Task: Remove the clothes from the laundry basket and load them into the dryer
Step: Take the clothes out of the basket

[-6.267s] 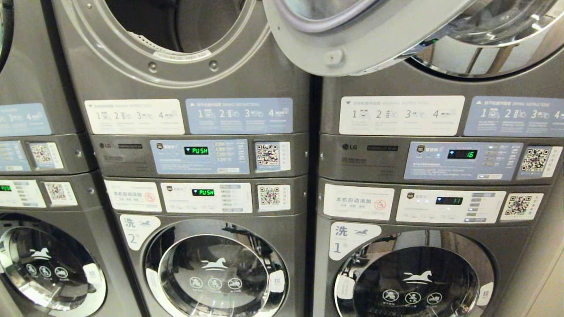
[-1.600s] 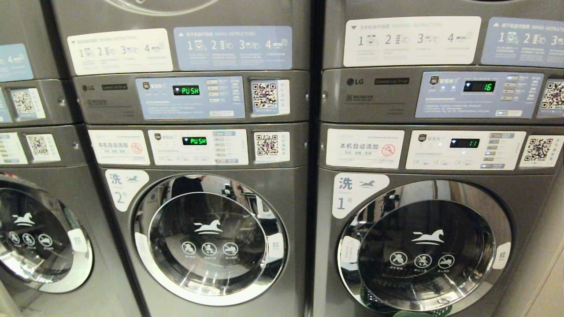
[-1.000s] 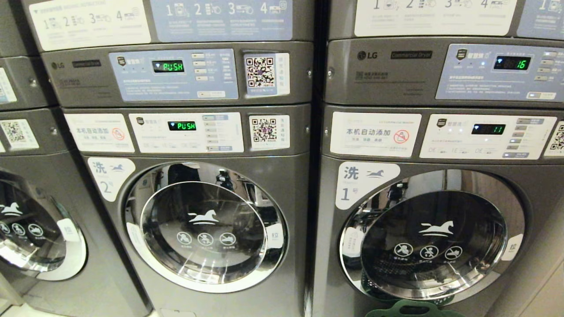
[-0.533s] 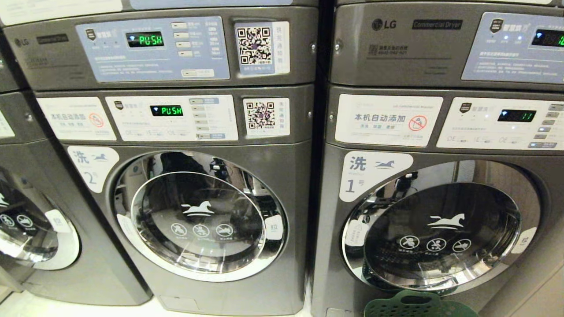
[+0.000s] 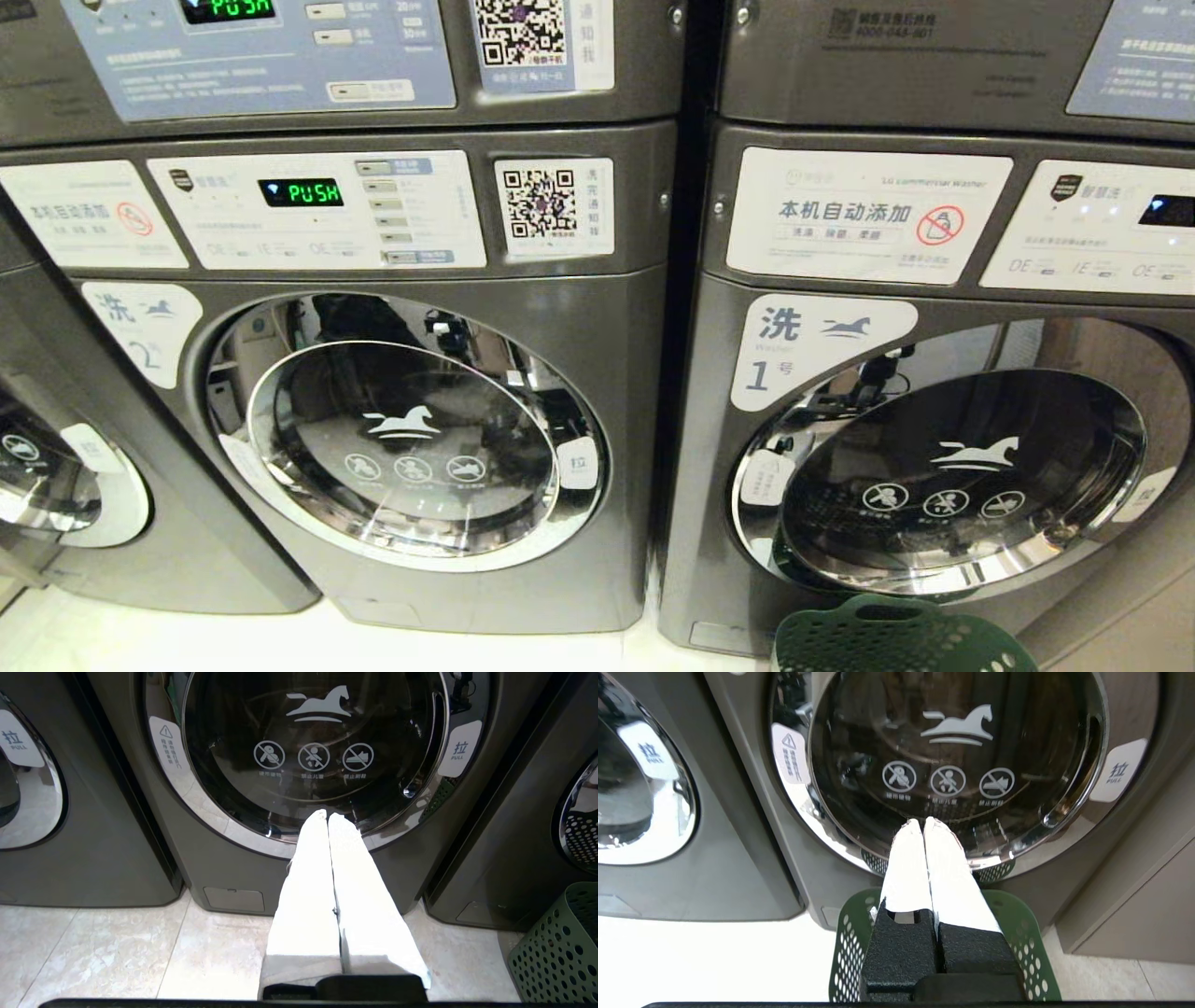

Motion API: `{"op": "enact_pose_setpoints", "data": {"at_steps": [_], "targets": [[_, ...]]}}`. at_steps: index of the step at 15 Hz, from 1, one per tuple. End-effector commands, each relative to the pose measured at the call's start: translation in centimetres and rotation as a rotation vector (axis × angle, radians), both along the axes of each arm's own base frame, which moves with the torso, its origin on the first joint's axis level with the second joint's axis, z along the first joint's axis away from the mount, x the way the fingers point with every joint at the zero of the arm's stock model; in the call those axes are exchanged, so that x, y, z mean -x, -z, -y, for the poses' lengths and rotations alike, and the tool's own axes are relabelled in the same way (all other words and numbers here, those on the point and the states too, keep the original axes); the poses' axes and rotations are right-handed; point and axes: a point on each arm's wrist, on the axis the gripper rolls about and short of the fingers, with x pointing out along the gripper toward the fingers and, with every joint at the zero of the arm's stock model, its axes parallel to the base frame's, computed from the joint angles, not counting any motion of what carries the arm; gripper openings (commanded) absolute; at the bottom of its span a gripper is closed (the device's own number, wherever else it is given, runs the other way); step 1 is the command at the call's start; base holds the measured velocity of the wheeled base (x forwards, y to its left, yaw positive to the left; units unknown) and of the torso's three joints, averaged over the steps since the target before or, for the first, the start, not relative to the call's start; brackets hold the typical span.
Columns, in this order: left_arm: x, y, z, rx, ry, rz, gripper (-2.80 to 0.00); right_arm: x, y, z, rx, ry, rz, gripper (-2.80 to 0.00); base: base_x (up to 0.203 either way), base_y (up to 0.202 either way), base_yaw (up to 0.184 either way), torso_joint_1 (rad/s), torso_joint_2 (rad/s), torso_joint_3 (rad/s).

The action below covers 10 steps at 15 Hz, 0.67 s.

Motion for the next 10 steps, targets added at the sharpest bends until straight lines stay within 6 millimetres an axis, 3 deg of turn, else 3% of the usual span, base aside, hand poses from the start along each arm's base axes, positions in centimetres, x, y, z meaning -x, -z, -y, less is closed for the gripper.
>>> {"op": "enact_pose_setpoints", "data": {"at_steps": [1, 10], "targets": [[0.01, -0.03, 0.00, 0.000, 0.000, 0.002, -2.80, 0.01, 0.00, 0.00, 0.000, 0.000, 0.003, -2.80, 0.000, 0.000, 0.000, 0.004, 0.01, -0.188], [0.01, -0.03, 0.00, 0.000, 0.000, 0.002, -2.80, 0.01, 0.00, 0.00, 0.000, 0.000, 0.003, -2.80, 0.000, 0.000, 0.000, 0.005, 0.00, -0.196]]}}
